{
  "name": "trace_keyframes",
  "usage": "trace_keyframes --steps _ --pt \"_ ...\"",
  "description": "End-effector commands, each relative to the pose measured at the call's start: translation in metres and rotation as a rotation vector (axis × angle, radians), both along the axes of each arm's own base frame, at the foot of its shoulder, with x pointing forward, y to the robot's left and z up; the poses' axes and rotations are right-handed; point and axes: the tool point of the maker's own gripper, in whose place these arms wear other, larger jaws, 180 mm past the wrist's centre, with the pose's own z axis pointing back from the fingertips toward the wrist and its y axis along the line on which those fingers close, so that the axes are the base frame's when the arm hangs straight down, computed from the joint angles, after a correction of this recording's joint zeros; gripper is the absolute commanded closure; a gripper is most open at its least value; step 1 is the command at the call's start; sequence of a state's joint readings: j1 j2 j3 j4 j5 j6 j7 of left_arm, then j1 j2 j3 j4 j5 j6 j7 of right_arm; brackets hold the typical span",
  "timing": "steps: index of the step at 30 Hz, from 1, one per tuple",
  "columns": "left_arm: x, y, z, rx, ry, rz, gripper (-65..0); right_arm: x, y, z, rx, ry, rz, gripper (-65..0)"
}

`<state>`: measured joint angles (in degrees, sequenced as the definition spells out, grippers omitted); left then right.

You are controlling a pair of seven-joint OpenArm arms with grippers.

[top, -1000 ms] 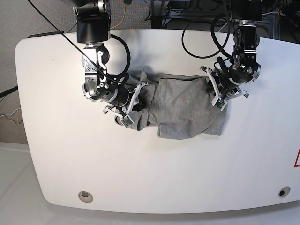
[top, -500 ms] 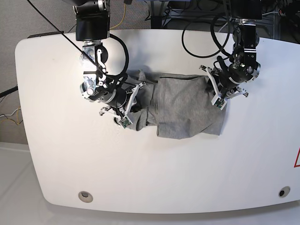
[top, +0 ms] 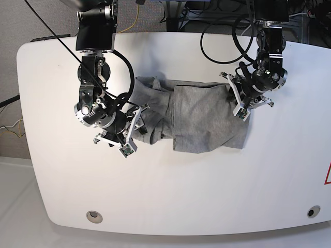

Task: Fold the T-shirt properly
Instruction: 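Shift the right gripper along the bundle edge while the left gripper holds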

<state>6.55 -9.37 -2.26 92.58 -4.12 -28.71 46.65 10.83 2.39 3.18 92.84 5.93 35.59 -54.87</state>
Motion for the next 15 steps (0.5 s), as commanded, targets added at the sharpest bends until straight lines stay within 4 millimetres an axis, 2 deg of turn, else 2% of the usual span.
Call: trace_keyframes --steps 1,5,15 --pt "-0.014 0.005 -0.012 0.05 0.076 -0.018 -14.1 0.006 0.001 0.016 0.006 -0.046 0.005 -38.3" --pt "-0.011 0.005 -0.01 0.05 0.068 -0.017 -14.1 -0.004 0.0 0.012 -0.006 -0.031 0.005 -46.2" --pt "-0.011 0.001 -0.01 0.05 0.069 -0.028 -14.1 -0.018 -0.006 0.011 -0.029 -0.035 0.001 -43.1"
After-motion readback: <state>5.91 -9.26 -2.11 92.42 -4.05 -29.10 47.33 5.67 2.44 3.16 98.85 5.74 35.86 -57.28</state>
